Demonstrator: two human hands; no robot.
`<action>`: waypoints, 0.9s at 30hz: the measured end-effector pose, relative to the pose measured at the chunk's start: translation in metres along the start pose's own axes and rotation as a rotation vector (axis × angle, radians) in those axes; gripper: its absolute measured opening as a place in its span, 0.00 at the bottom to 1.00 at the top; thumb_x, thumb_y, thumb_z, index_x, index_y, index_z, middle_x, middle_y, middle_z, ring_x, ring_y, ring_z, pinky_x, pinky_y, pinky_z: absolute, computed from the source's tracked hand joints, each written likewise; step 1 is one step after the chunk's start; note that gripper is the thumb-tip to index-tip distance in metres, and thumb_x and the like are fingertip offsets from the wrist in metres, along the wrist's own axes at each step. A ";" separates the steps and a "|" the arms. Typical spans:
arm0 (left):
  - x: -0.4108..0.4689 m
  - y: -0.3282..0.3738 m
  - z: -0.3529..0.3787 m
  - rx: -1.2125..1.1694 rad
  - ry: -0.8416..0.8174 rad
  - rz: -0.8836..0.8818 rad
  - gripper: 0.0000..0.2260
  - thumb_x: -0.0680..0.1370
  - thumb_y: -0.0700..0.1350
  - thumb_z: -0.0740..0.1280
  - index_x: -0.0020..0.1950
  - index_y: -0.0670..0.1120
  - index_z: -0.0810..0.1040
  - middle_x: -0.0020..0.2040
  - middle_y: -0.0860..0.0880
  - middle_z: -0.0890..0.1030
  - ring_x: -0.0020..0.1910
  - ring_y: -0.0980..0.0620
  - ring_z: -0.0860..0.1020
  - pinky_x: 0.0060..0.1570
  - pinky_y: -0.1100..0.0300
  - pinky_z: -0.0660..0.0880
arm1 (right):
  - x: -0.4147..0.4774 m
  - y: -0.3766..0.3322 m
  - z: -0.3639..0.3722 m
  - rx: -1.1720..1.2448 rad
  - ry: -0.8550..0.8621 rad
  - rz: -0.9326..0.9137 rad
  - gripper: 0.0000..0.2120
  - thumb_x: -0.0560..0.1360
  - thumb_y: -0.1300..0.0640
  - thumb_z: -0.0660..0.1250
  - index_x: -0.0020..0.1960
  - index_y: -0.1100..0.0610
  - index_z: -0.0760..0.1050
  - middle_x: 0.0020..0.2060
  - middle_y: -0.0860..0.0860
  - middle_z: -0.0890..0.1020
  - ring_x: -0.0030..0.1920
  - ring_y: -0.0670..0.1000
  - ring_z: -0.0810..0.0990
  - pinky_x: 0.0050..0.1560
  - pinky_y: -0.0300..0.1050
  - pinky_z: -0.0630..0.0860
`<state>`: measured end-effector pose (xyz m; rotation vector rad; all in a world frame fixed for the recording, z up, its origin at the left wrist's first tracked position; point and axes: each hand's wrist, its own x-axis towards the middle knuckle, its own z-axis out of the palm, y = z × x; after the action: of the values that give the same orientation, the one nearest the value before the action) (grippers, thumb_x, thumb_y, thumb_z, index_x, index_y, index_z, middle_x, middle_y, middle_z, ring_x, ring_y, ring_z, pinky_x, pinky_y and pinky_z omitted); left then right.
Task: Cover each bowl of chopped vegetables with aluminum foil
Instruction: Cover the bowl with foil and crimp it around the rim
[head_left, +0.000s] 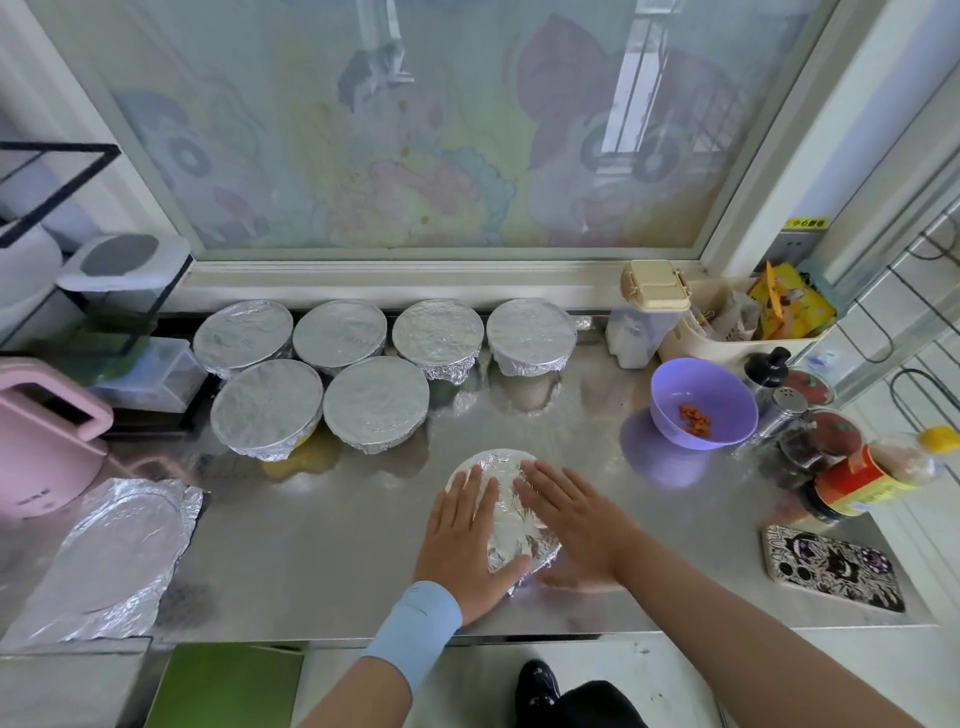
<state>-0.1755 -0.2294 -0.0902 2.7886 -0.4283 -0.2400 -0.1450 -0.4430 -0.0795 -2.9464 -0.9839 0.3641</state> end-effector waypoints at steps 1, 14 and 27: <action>0.004 -0.001 -0.004 -0.028 0.052 -0.010 0.38 0.76 0.68 0.48 0.80 0.52 0.43 0.78 0.54 0.34 0.77 0.53 0.33 0.75 0.56 0.35 | 0.003 0.000 0.001 0.024 0.017 0.020 0.49 0.70 0.27 0.55 0.80 0.55 0.48 0.79 0.54 0.45 0.79 0.53 0.43 0.75 0.56 0.46; 0.042 -0.015 0.001 -0.275 0.135 -0.216 0.23 0.84 0.49 0.53 0.79 0.45 0.57 0.78 0.49 0.58 0.76 0.51 0.56 0.75 0.61 0.51 | 0.055 -0.018 0.015 0.283 0.065 0.381 0.42 0.72 0.35 0.35 0.80 0.56 0.39 0.79 0.51 0.41 0.79 0.52 0.38 0.77 0.54 0.48; 0.075 -0.024 -0.003 -0.474 0.250 -0.295 0.13 0.82 0.45 0.61 0.65 0.47 0.77 0.59 0.51 0.78 0.57 0.53 0.75 0.55 0.71 0.63 | 0.105 -0.005 -0.001 0.628 0.321 0.367 0.11 0.81 0.54 0.61 0.58 0.50 0.81 0.54 0.43 0.81 0.51 0.49 0.80 0.53 0.43 0.75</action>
<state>-0.0982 -0.2307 -0.1043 2.3590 0.0952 -0.0447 -0.0668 -0.3765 -0.1005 -2.4697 -0.2231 0.1514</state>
